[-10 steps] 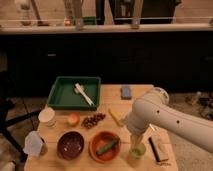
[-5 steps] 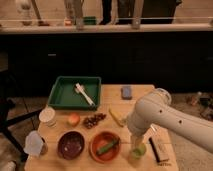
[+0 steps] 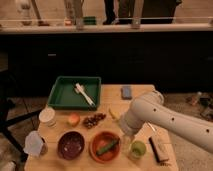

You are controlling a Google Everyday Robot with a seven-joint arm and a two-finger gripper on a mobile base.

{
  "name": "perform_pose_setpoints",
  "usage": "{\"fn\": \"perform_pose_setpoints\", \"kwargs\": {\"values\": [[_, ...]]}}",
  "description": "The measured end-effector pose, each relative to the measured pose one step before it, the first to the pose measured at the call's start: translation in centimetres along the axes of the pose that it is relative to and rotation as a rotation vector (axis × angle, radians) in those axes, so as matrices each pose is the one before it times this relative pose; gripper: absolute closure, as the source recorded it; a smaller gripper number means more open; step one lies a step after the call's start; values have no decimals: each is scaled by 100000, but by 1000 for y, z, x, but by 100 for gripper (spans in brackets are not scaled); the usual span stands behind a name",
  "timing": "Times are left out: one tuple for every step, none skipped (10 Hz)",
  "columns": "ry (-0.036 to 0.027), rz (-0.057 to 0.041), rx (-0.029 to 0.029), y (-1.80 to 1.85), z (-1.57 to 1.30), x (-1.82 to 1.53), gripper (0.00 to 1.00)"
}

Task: Place pepper in table surface

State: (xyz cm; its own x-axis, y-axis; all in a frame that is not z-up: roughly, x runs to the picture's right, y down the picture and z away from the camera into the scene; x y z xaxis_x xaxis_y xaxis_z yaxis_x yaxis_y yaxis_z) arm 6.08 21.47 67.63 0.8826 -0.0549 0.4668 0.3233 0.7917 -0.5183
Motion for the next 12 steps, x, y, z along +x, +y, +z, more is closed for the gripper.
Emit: {"fn": "perform_pose_setpoints", "kwargs": {"values": [[-1642, -2072, -102, -403, 517, -804, 20], [-1339, -1676, -303, -259, 454, -572, 24], [-1134, -1039, -237, -130, 369, -328, 33], [-1214, -1043, -437, -75, 411, -339, 43], [-1010, -978, -594, -28, 402, -336, 48], [-927, -1055, -837, 7, 413, -361, 49], [-936, -529, -848, 146, 455, -170, 49], [-944, -422, -738, 115, 364, -125, 49], [-1244, -84, -1197, 251, 501, 42, 49], [-1043, 137, -1358, 288, 633, 120, 49], [-1075, -106, -2025, 309, 929, 53, 49], [-508, -219, -1450, 177, 629, 42, 49]]}}
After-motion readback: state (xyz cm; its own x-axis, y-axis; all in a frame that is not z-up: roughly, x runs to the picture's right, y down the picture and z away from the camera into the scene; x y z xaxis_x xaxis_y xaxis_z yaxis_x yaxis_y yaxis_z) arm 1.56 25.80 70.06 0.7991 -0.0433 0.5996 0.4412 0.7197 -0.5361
